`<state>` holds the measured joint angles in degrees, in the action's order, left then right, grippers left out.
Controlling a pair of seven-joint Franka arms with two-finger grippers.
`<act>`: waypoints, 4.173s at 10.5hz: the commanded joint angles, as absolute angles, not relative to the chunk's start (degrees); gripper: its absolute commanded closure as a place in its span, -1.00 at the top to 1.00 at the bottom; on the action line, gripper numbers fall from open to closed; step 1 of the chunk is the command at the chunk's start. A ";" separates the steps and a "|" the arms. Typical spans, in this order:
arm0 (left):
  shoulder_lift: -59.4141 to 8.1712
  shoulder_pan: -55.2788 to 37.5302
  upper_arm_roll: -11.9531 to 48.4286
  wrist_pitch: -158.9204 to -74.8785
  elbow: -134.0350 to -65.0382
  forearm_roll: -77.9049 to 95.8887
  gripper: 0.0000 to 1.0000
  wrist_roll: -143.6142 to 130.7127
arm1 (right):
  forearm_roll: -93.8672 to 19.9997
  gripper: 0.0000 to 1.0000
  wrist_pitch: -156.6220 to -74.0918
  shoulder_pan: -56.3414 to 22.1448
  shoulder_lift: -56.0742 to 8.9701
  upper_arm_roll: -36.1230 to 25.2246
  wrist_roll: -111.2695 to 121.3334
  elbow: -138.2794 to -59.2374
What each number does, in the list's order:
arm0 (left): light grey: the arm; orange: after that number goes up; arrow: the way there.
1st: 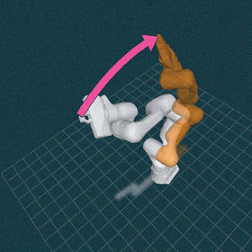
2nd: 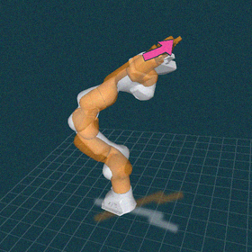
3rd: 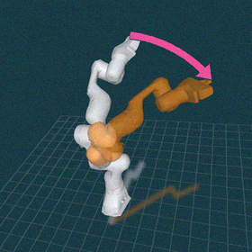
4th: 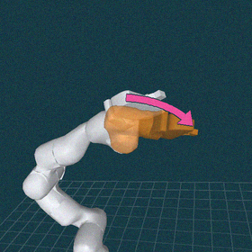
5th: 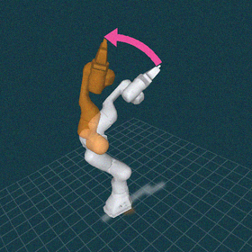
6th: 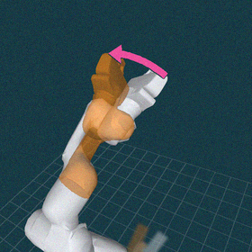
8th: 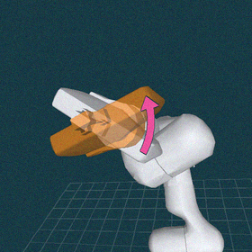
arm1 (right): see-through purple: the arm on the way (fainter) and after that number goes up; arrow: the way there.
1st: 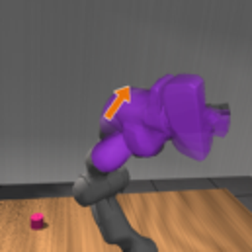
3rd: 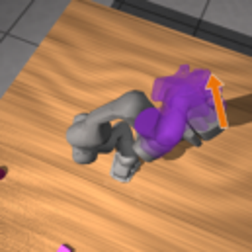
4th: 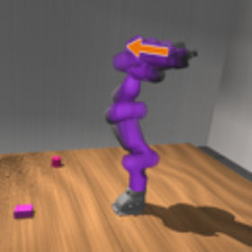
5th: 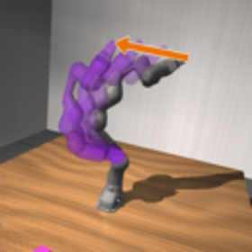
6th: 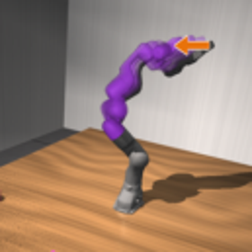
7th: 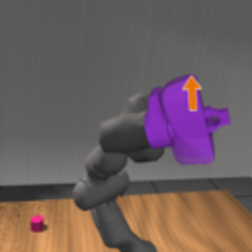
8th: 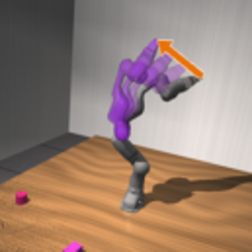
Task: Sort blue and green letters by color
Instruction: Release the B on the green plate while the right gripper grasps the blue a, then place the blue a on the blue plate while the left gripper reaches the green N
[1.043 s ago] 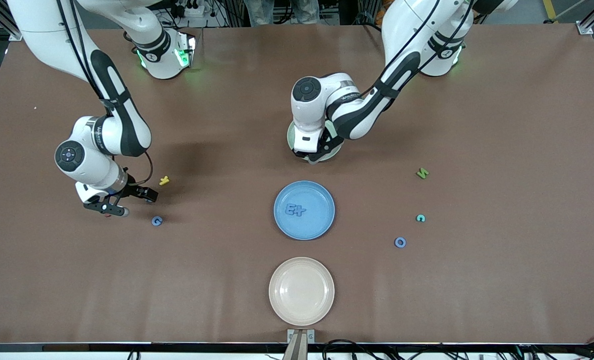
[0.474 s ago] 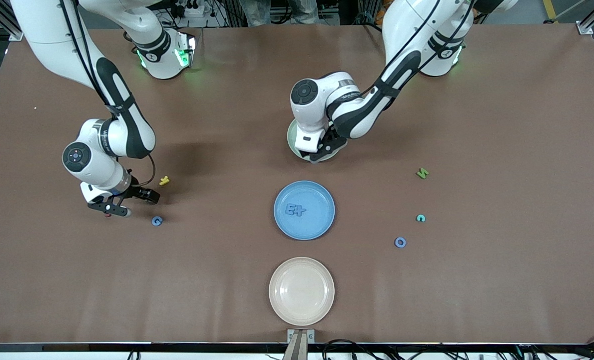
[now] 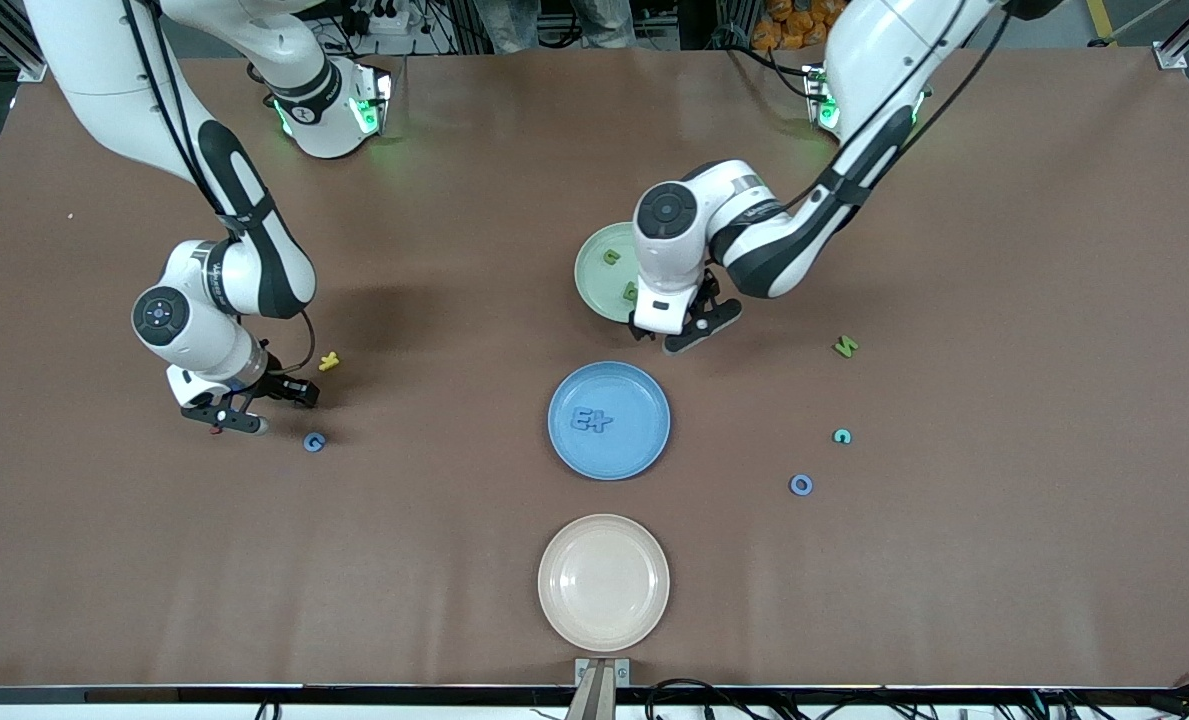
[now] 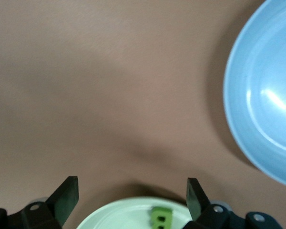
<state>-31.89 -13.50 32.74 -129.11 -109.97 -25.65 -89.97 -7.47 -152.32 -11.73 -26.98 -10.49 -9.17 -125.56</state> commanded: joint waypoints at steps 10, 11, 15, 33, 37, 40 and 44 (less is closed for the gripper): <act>-24.00 19.58 47.64 -141.15 -132.71 -36.39 1.00 -79.99 | -8.09 -0.76 -143.03 -11.86 -25.23 -9.84 -11.93 -118.93; -24.17 20.99 47.64 -141.15 -132.63 -36.39 1.00 -79.46 | -8.09 -0.76 -142.74 -12.91 -25.22 -9.58 -15.87 -117.52; -24.09 27.93 47.64 -141.15 -130.61 -36.39 1.00 -73.67 | -8.26 -0.73 -142.73 -18.01 -27.24 -6.70 -35.27 -110.41; -17.23 22.95 34.02 -146.66 -135.07 -12.75 1.00 -65.74 | -10.90 1.00 -144.93 -37.97 -46.32 3.60 -79.54 -81.21; -19.51 16.52 27.60 -148.18 -137.02 -13.44 1.00 -66.53 | -9.14 1.00 -139.34 -35.35 -45.36 2.73 -67.82 -81.74; -19.51 14.42 24.53 -149.32 -138.34 -13.62 1.00 -68.02 | -9.32 1.00 -131.85 -32.44 -43.33 -1.92 -53.47 -82.70; -20.04 14.33 24.35 -153.90 -139.83 -13.62 1.00 -68.91 | -9.32 1.00 -126.67 -28.05 -42.02 -6.85 -36.87 -82.88</act>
<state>-20.17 15.33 25.11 -152.13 -139.00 -14.45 -67.92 -9.83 -130.32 -30.43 -43.94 -5.61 -44.82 -82.21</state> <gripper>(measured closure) 0.000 0.000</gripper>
